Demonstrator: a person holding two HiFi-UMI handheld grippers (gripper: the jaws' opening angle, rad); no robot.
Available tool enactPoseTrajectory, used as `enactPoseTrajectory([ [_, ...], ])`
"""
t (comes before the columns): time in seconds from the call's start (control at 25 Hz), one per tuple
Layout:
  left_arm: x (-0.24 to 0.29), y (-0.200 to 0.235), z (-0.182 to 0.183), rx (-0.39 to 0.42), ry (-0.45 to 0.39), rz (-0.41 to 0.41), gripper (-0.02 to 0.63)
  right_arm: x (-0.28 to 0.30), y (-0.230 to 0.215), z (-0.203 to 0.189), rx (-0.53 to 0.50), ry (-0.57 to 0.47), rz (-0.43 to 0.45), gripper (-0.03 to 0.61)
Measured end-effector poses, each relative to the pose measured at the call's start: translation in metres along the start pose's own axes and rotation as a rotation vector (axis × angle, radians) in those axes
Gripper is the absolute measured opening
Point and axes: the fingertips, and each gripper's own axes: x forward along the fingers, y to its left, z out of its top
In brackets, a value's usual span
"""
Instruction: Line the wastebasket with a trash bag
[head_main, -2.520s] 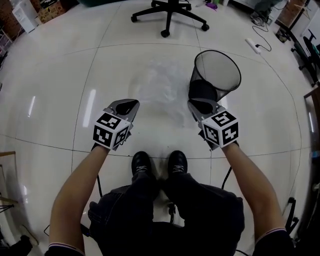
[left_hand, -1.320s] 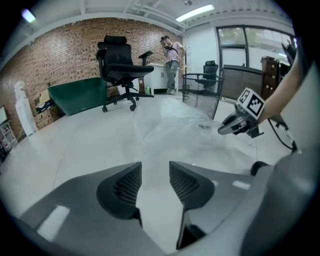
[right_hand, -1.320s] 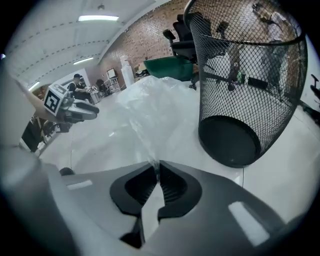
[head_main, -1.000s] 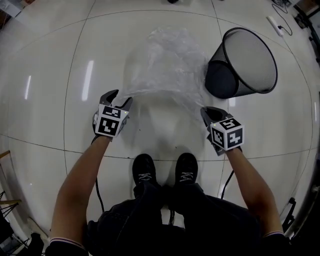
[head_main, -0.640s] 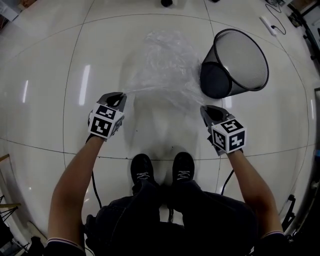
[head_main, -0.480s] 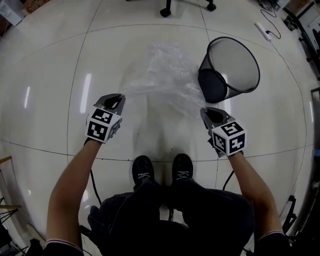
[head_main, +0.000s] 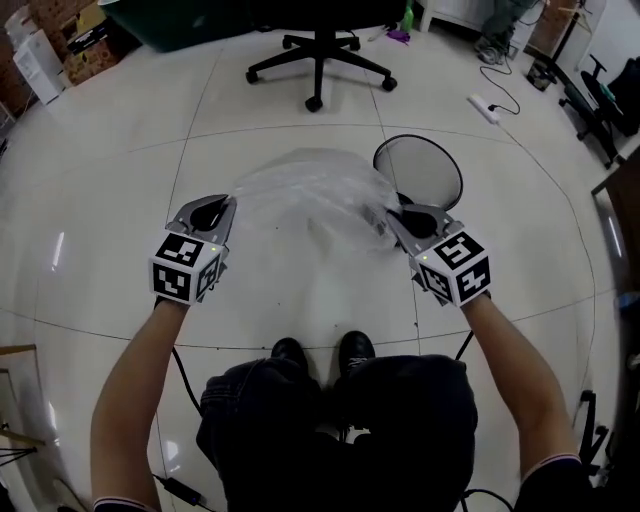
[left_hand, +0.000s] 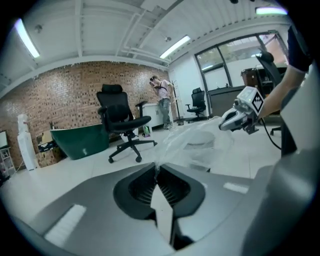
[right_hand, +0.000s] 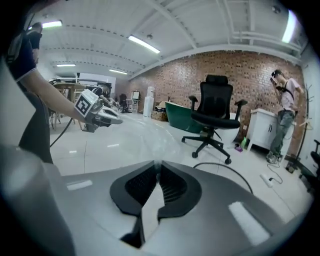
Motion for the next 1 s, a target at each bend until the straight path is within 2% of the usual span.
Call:
enactPoseTrajectory([
  [0.16,-0.021,0.000,0.062,0.018,-0.103,-0.005,0.011,-0.030,-0.007,0.055,-0.060,-0.068,-0.035,0.002],
  [0.48,-0.050,-0.012,0.174,0.057,-0.256,-0.052,0.011,-0.095,-0.034,0.144,-0.113,-0.209,-0.138,0.002],
  [0.8,-0.040,-0.048,0.279,0.101,-0.369,-0.108,0.011,-0.153,-0.080,0.202,-0.167,-0.342,-0.195,0.002],
  [1.0,-0.014,-0.071,0.340,0.117,-0.458,-0.175,0.011,-0.186,-0.123,0.229,-0.155,-0.409,-0.273,0.002],
])
